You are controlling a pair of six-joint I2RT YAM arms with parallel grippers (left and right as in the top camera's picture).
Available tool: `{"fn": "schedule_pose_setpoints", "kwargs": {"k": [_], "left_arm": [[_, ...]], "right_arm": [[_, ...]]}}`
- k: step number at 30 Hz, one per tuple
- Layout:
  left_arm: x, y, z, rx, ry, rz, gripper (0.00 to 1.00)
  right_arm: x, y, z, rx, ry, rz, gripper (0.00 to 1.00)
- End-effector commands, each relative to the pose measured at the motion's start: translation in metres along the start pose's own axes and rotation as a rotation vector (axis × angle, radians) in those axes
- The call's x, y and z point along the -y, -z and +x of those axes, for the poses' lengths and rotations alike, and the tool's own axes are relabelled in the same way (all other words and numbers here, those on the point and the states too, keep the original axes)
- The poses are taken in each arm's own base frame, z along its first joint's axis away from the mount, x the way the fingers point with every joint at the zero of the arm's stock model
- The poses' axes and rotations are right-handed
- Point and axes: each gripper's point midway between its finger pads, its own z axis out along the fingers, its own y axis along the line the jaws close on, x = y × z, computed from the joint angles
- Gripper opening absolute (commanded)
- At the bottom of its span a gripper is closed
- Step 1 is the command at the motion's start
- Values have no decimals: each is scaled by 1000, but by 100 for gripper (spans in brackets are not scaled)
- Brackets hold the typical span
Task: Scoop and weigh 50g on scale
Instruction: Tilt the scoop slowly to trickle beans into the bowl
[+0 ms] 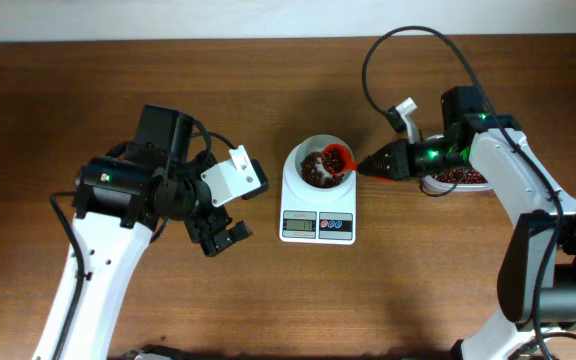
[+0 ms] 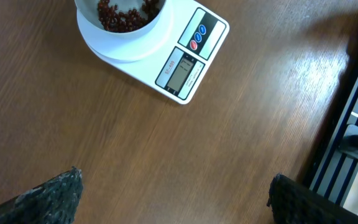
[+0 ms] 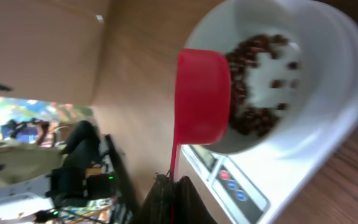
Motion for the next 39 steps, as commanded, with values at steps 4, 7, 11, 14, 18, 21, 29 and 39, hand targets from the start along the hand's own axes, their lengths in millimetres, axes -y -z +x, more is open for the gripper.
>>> {"fn": "schedule_pose_setpoints", "kwargs": {"k": [4,7,11,14,18,21,29,39], "left_arm": [[2,2,1,5,-13,-2,99],[2,2,1,6,-14,-2,99],[2,2,1,5,-14,-2,99],[2,2,1,6,-14,-2,99],[2,2,1,6,-14,-2,99],[2,2,1,6,-14,-2,99],[2,2,1,6,-14,-2,99],[2,2,1,6,-14,-2,99]], "right_arm": [[13,-4,1,-17,-9,65,4],[12,-3,0,-12,-2,66,4],[9,-1,-3,-1,18,72,4],[7,1,-6,6,29,76,4],[2,5,-12,15,41,81,4],[4,9,-14,14,49,122,4],[-9,13,-15,27,79,123,4],[-15,4,-10,-10,121,222,4]]}}
